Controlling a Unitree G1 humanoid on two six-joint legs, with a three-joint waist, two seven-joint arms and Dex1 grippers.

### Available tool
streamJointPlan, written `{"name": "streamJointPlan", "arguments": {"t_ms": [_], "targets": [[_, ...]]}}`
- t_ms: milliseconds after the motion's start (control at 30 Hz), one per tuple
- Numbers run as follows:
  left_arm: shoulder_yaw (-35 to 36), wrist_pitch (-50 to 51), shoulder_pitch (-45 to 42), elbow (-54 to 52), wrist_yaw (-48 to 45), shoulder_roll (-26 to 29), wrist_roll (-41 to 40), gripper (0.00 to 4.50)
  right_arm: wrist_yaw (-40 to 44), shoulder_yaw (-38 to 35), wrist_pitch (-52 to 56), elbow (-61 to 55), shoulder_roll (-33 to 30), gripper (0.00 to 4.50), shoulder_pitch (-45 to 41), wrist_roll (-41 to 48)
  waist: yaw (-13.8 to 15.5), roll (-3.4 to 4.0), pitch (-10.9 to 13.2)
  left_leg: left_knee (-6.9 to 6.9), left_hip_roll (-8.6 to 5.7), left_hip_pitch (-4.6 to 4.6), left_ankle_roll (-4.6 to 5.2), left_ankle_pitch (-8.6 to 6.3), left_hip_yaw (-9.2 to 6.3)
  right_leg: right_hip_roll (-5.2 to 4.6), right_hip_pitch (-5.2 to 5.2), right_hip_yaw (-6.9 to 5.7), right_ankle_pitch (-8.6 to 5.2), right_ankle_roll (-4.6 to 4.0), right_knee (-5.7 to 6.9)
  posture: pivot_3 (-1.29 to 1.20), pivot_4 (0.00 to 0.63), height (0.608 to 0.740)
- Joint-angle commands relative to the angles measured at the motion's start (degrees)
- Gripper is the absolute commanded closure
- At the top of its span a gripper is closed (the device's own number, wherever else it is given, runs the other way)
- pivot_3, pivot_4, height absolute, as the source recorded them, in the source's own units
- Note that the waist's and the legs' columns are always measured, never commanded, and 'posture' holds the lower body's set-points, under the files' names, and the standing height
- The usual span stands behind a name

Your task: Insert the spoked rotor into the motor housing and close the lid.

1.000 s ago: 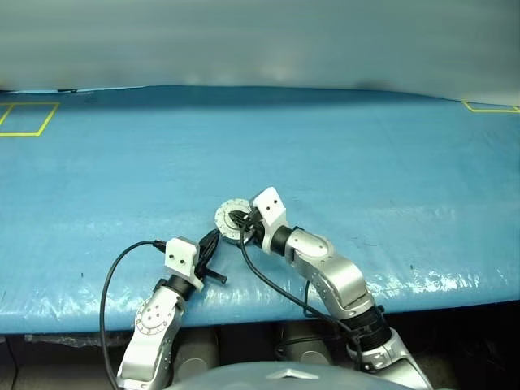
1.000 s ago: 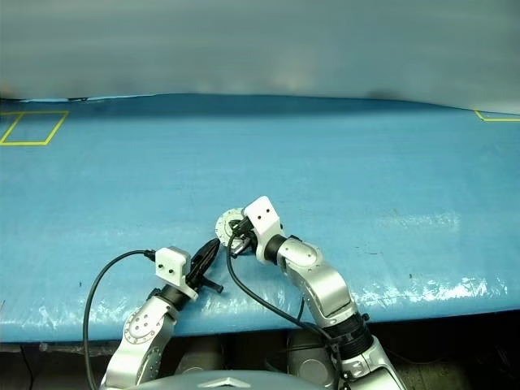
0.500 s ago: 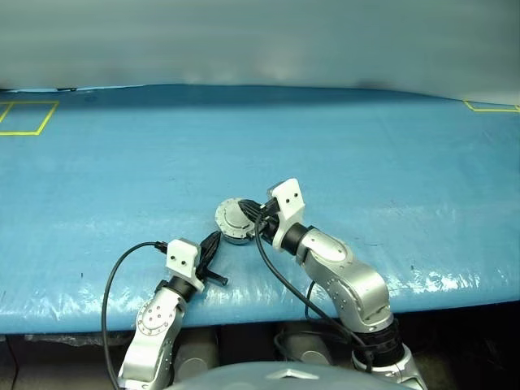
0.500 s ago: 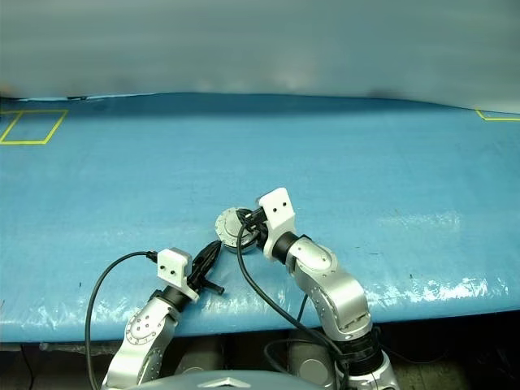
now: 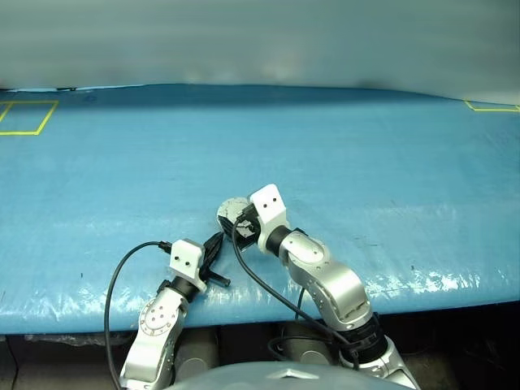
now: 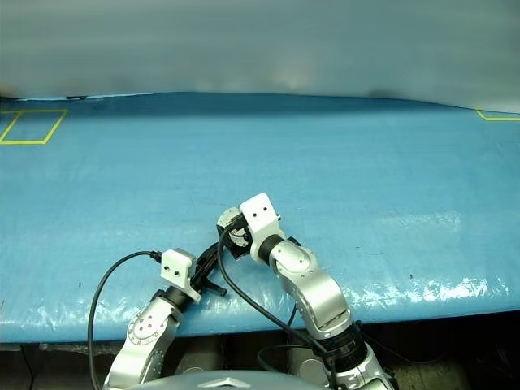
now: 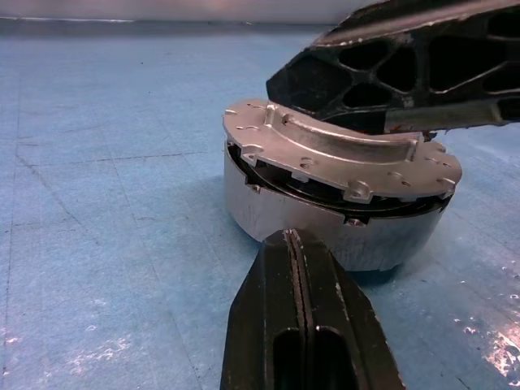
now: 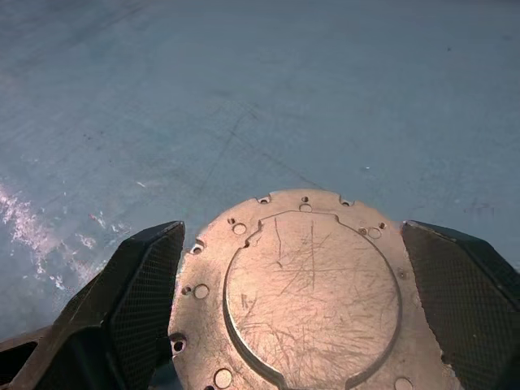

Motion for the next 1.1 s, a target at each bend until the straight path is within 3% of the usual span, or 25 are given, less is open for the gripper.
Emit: {"name": "streamJointPlan", "arguments": {"t_ms": [33,767,967,1100], "targets": [[-0.4,-1.5,-0.6,-1.0,-0.3,-0.2,0.1,4.5,-0.7,0.5,-2.6,-0.3,0.9,0.01,-0.1,-1.0,0.0,0.0,0.0,0.0,0.0,0.0,0.0,0.0,0.0,0.0,0.0,0.0,0.0,0.0,0.0,0.0,0.15,0.74],[0.1,-0.6,-1.7,0.3,-1.0,0.7,-0.2,4.5,6.2,-1.2,-8.3,3.7,-4.6,0.01,1.1,-1.6,0.0,0.0,0.0,0.01,0.0,0.0,0.0,0.0,-0.01,0.0,0.02,-0.01,0.0,0.0,0.0,0.0,0.15,0.74],[0.1,-0.6,-1.4,0.4,-0.9,0.5,-0.2,4.5,7.1,-1.5,-8.6,4.6,-4.4,1.47,0.3,-1.8,0.0,0.0,0.0,0.02,0.0,0.0,0.0,0.0,-0.01,0.0,0.03,-0.01,0.0,0.0,0.0,0.0,0.15,0.74],[0.1,-0.6,-1.1,0.3,-0.9,0.4,-0.3,4.5,7.2,-0.9,-8.2,3.9,-3.9,1.46,0.6,-1.7,0.0,0.0,0.0,0.02,0.0,0.01,0.0,0.0,-0.01,0.01,0.02,-0.01,0.0,0.0,0.01,0.0,0.15,0.74]]}}
